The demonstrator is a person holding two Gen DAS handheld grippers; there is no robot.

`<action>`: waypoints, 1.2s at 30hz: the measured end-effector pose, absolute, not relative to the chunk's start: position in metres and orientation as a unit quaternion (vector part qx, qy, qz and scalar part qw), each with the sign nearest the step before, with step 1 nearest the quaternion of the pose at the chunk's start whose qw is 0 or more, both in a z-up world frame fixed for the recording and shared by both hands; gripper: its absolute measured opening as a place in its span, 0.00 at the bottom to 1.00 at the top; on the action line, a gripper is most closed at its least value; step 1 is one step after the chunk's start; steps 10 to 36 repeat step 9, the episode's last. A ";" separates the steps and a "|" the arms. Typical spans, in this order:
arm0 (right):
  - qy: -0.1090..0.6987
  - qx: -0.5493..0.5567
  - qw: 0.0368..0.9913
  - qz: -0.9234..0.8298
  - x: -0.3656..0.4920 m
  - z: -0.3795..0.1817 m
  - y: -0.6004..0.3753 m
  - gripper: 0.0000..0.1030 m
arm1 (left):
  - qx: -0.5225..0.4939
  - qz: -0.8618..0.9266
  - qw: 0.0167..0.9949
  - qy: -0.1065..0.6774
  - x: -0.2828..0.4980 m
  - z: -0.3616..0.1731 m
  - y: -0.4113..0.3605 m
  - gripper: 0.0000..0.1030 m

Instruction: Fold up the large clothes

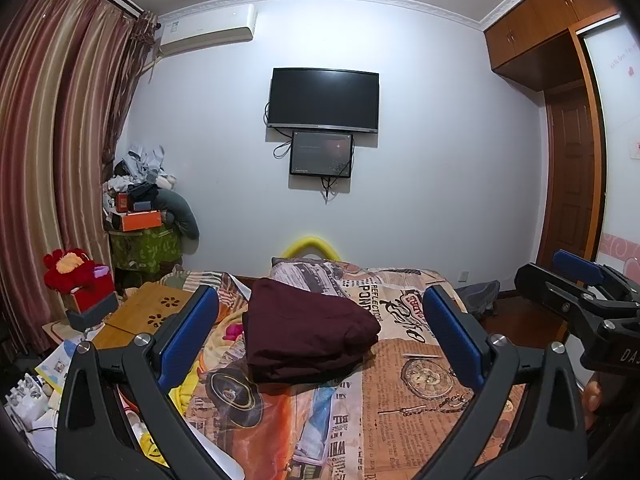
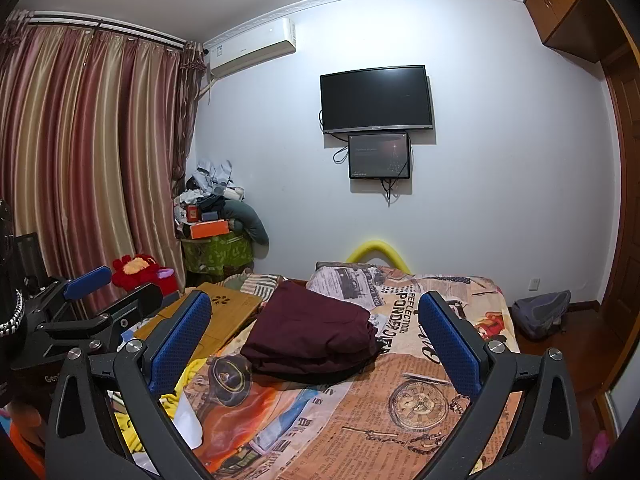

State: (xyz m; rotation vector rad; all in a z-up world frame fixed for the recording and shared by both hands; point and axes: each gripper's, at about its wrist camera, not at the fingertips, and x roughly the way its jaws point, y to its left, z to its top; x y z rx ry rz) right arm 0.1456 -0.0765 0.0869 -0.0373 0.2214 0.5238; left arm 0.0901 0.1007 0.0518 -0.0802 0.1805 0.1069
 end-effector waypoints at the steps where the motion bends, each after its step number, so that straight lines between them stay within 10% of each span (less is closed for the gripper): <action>1: 0.110 -0.018 0.960 0.258 0.146 0.087 -0.076 1.00 | -0.040 0.054 0.994 0.090 0.090 0.052 0.101 0.99; 36: 0.114 -0.015 0.959 0.260 0.147 0.086 -0.075 1.00 | -0.037 0.055 0.993 0.097 0.091 0.050 0.102 0.99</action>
